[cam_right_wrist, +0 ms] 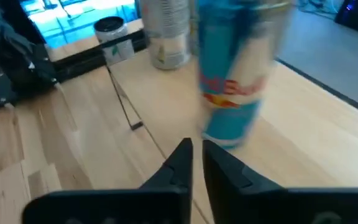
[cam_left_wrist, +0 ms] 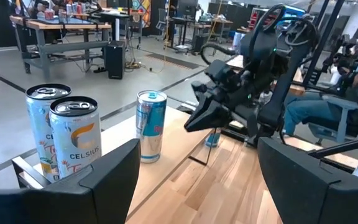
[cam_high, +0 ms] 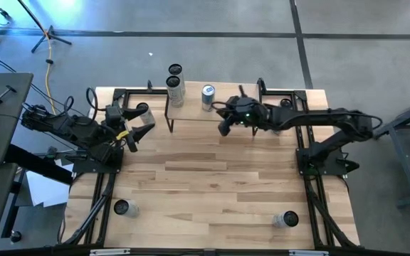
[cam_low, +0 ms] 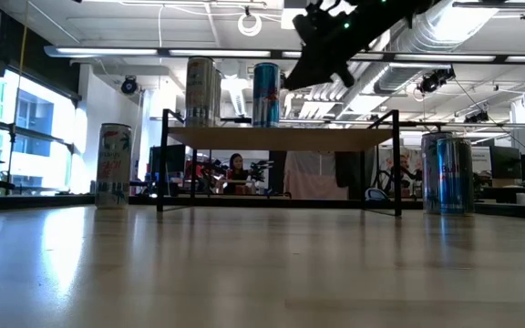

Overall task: Place canned beverage on shelf
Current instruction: Put the left blue soda can on the shelf

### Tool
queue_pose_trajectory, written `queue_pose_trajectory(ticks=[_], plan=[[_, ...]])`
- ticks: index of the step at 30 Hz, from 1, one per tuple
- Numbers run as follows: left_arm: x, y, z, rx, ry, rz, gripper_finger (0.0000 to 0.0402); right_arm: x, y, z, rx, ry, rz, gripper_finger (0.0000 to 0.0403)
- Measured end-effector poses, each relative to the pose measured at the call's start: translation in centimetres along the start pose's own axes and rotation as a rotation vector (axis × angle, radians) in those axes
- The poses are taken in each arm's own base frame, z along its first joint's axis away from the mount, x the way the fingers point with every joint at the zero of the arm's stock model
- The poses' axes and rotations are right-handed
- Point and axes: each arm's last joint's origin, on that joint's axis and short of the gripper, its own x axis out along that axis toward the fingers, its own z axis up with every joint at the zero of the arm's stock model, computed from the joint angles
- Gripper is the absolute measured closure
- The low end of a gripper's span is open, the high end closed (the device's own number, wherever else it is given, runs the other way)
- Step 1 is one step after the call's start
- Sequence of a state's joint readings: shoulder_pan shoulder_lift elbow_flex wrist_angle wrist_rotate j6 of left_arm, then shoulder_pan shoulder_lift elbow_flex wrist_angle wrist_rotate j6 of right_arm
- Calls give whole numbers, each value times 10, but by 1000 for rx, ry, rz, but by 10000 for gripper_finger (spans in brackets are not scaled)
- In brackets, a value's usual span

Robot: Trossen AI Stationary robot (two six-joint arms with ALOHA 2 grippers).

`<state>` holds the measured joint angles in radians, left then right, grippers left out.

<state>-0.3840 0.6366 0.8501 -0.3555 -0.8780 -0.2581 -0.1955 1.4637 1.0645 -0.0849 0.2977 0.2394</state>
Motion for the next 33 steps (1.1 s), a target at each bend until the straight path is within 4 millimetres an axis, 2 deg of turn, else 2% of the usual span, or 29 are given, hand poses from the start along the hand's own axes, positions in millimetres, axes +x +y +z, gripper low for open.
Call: queue_pose_trajectory(ticks=[3,5,9,21,33], plan=[[0,-1,0,3,2,1,106,15,3,-5,10,-7,0,376],[0,-1,0,3,2,0,106,20,4,-6,6,-29,-27,393],[1,-1,-1,4,4,1,106,23,3,0,-21,-105,-71,397],[3,-3,-2,14,12,3,106,28,-7,1,-43,-105,-88,403],[9,-10,-7,42,34,9,106,42,-13,0,-53,-123,-68,403]])
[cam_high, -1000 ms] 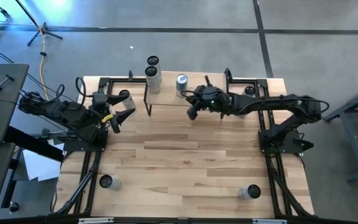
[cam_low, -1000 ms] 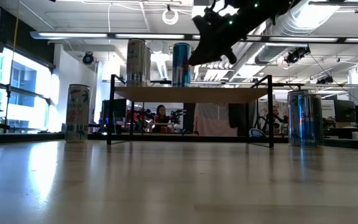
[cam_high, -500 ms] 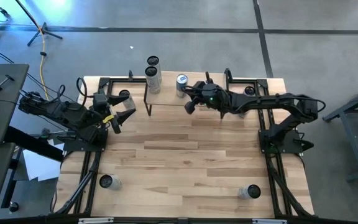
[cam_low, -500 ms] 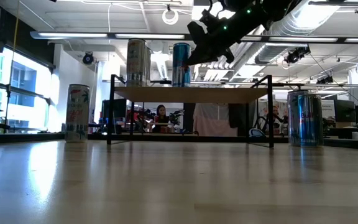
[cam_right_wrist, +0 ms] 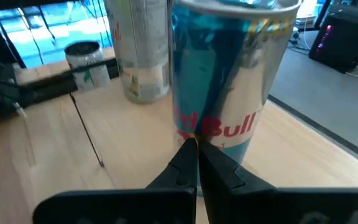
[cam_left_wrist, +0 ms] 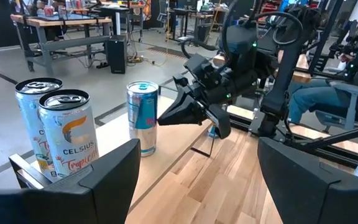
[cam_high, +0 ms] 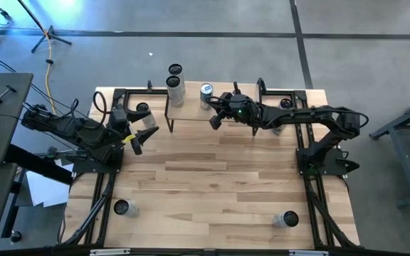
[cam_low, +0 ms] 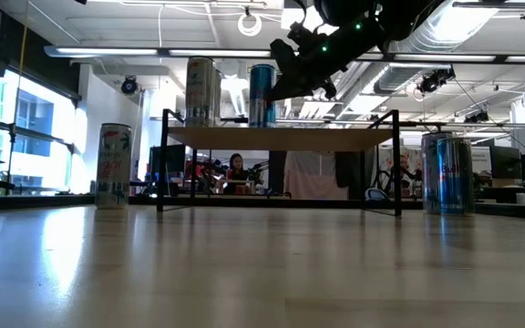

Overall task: Place canned beverage on shelf
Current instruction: Put the left blue soda can on the shelf

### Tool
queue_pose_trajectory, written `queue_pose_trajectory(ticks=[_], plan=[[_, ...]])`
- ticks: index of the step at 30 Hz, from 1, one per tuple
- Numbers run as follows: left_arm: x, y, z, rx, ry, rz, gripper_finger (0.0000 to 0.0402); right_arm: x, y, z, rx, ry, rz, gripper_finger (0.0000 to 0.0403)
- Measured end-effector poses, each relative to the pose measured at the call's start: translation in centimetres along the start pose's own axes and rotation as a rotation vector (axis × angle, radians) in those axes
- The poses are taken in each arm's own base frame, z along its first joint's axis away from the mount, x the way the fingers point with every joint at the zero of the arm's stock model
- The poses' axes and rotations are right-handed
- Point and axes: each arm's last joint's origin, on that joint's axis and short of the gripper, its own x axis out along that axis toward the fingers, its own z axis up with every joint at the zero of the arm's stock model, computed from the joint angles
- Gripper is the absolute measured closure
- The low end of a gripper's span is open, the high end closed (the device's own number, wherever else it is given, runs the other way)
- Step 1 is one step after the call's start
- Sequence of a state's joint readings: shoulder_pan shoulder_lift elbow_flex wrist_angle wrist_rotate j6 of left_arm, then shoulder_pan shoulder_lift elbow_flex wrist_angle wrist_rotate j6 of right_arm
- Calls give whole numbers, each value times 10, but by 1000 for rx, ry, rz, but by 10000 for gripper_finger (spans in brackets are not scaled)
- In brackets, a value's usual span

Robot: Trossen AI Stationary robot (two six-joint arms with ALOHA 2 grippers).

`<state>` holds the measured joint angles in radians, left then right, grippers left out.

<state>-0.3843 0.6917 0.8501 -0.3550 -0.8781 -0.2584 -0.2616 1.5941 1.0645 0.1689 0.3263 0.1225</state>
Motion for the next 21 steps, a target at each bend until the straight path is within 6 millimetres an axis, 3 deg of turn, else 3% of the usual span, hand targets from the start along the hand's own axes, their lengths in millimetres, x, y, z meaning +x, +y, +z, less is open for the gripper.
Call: queue_pose_trajectory(ticks=[12,21], plan=[[3,-3,-2,13,11,3,106,9,-17,4,5,-28,33,403],[3,-3,-2,12,10,3,106,9,-17,8,32,-70,87,403]])
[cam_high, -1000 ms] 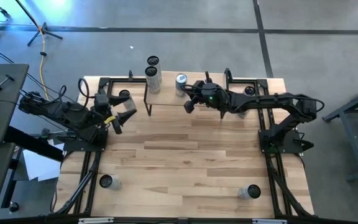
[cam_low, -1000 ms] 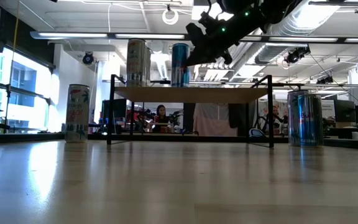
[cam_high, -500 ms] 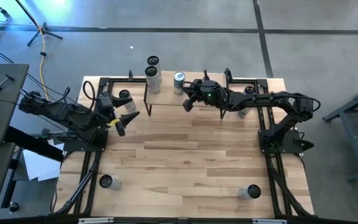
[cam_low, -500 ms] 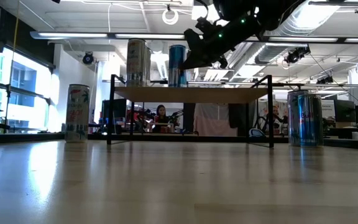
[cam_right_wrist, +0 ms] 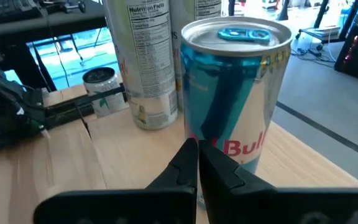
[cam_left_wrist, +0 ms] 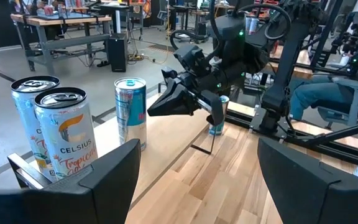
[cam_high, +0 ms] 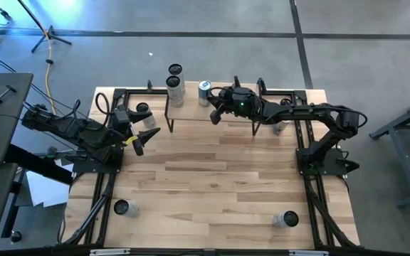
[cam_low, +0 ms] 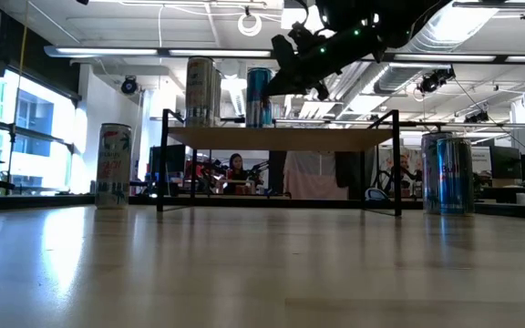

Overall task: Place canned beverage on shelf
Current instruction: Put the left blue soda can on the shelf

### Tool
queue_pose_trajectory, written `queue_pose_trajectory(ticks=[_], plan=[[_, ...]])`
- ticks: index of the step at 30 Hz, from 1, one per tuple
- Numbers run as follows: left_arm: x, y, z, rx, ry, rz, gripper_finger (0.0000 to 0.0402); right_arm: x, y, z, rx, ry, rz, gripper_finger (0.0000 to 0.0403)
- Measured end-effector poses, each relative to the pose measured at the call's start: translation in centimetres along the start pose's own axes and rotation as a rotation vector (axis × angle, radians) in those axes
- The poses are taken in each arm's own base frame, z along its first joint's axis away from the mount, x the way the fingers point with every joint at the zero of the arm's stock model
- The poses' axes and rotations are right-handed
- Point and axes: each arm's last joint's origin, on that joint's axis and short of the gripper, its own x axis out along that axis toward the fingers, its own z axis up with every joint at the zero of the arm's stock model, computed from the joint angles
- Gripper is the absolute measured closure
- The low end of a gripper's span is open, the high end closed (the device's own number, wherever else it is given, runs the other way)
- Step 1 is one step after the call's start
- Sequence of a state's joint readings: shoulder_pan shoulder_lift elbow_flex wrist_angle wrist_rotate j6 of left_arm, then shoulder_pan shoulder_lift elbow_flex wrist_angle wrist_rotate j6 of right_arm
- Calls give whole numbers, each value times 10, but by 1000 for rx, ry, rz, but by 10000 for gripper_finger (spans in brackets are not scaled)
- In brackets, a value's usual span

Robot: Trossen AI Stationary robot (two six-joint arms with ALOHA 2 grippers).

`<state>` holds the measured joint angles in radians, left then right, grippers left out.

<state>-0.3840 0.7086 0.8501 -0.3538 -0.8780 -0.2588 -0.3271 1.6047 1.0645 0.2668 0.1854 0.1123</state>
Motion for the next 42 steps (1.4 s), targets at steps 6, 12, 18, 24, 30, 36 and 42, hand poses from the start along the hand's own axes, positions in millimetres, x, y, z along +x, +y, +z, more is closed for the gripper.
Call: queue_pose_trajectory(ticks=[6,12,18,24,30,36,42], plan=[[0,0,0,0,0,0,106,0,-1,0,-18,0,-8,403],[0,0,0,0,0,0,106,1,-5,1,-29,-9,-17,403],[0,0,0,0,0,0,106,5,-9,2,-20,-39,-19,403],[0,0,0,0,0,0,106,16,-9,-5,0,-54,11,403],[0,0,0,0,0,0,106,30,-9,-1,5,-70,6,403],[0,0,0,0,0,-1,106,43,-4,19,-19,-30,51,403],[0,0,0,0,0,-1,106,35,-2,22,-40,56,119,403]])
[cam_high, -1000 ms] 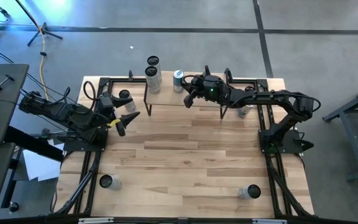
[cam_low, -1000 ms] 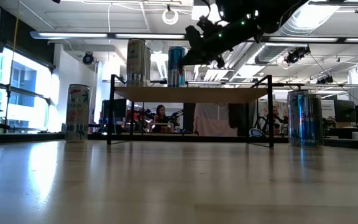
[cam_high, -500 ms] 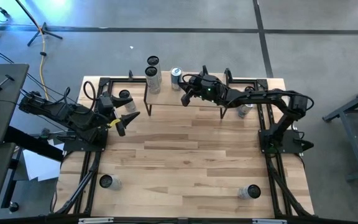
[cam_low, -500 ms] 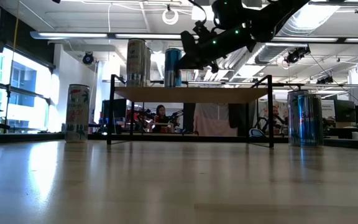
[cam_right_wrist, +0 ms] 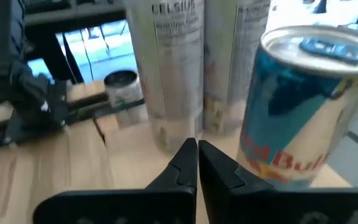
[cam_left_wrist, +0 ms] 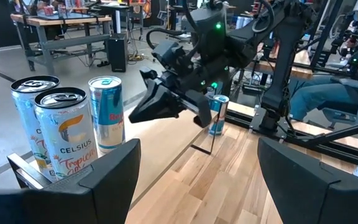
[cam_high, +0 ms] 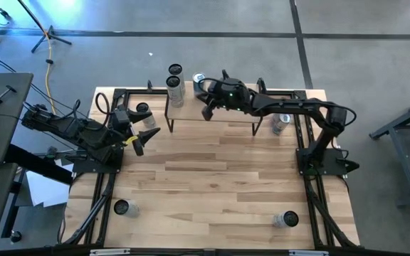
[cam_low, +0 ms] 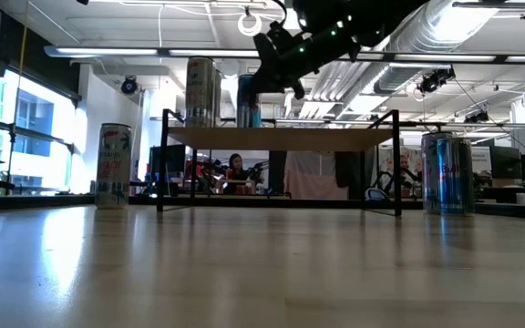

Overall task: Place canned beverage on shelf
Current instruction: Put the left blue soda can on the shelf

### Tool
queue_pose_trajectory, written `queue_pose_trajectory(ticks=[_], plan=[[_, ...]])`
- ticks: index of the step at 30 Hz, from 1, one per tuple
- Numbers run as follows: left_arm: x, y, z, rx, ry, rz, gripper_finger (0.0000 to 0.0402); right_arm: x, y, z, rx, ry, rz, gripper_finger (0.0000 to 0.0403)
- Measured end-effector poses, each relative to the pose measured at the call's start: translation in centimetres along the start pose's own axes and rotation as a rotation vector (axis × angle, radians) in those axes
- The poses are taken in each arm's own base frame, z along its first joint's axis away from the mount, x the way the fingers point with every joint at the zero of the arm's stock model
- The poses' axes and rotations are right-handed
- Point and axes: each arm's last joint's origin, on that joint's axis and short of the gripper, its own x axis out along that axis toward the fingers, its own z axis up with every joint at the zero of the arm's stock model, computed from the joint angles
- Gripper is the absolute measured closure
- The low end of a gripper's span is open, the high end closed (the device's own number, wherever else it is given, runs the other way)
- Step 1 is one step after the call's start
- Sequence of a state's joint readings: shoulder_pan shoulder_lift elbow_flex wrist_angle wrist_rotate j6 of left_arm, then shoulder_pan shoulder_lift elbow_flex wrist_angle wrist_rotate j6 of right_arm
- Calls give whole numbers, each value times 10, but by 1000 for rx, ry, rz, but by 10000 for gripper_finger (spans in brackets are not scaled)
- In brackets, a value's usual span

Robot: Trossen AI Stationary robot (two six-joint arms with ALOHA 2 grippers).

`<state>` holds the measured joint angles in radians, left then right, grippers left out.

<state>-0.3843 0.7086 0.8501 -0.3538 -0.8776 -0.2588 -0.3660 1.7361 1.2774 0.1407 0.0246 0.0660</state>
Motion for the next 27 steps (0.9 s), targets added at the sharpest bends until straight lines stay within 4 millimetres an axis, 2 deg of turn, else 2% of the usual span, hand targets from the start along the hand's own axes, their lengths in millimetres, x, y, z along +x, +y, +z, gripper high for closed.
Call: queue_pose_trajectory(ticks=[4,13,20,27], plan=[[0,0,0,0,0,0,106,-6,-4,-3,-29,71,-15,403],[0,0,0,0,0,0,106,-8,-16,-8,-93,139,-192,403],[0,0,0,1,0,1,106,-6,-16,-4,-98,87,-193,403],[0,0,0,0,0,1,106,2,-18,-10,-152,86,-211,403]])
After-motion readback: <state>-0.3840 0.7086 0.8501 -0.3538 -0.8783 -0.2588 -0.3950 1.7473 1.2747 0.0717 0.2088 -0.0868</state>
